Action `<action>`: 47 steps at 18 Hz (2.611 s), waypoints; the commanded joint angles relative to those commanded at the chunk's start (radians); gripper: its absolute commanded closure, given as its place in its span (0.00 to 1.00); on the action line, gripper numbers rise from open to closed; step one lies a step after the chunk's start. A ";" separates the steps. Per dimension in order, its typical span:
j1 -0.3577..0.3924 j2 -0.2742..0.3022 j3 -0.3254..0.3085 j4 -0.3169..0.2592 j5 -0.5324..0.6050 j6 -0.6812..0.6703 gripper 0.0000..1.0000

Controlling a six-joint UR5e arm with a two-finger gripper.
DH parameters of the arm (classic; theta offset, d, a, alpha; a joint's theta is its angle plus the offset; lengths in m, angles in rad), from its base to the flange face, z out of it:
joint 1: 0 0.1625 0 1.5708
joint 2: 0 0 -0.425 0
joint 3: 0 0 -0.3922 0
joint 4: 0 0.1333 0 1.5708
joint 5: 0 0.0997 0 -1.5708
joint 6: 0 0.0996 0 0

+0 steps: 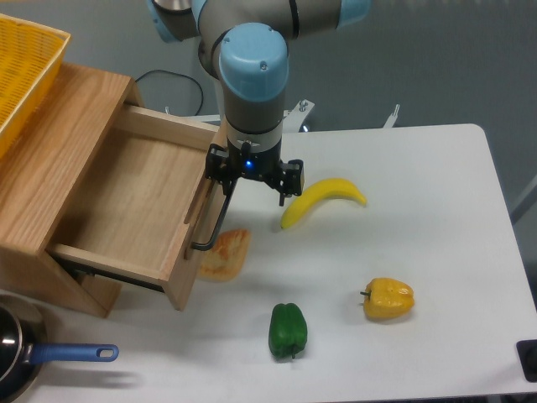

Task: Slide open the top drawer

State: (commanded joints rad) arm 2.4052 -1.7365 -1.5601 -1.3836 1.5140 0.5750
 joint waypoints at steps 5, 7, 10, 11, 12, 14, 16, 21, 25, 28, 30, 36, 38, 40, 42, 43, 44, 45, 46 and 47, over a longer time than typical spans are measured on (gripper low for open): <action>0.018 -0.005 0.000 0.002 0.000 0.028 0.00; 0.026 -0.005 0.000 0.002 0.002 0.029 0.00; 0.035 -0.006 0.002 0.002 0.005 0.029 0.00; 0.040 -0.006 0.003 0.002 0.006 0.029 0.00; 0.041 -0.006 0.003 0.002 0.006 0.029 0.00; 0.041 -0.006 0.003 0.002 0.006 0.029 0.00; 0.043 -0.006 0.005 0.002 0.006 0.039 0.00; 0.049 -0.003 0.011 -0.005 0.006 0.045 0.00; 0.048 0.000 0.012 -0.006 0.006 0.043 0.00; 0.046 0.008 0.021 -0.011 0.006 0.043 0.00; 0.043 0.009 0.026 -0.011 0.008 0.042 0.00; 0.043 0.015 0.040 -0.012 0.008 0.042 0.00; 0.048 0.017 0.043 -0.011 0.008 0.042 0.00; 0.058 0.017 0.043 -0.008 0.006 0.043 0.00; 0.092 0.017 0.049 -0.003 0.006 0.055 0.00; 0.106 0.017 0.052 -0.003 0.006 0.084 0.00; 0.124 0.017 0.054 -0.005 0.005 0.127 0.00; 0.143 0.015 0.055 -0.005 0.005 0.170 0.00; 0.156 0.012 0.057 -0.005 0.005 0.204 0.00; 0.172 0.009 0.058 -0.003 0.005 0.230 0.00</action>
State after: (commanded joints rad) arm 2.5769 -1.7272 -1.5018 -1.3867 1.5186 0.8051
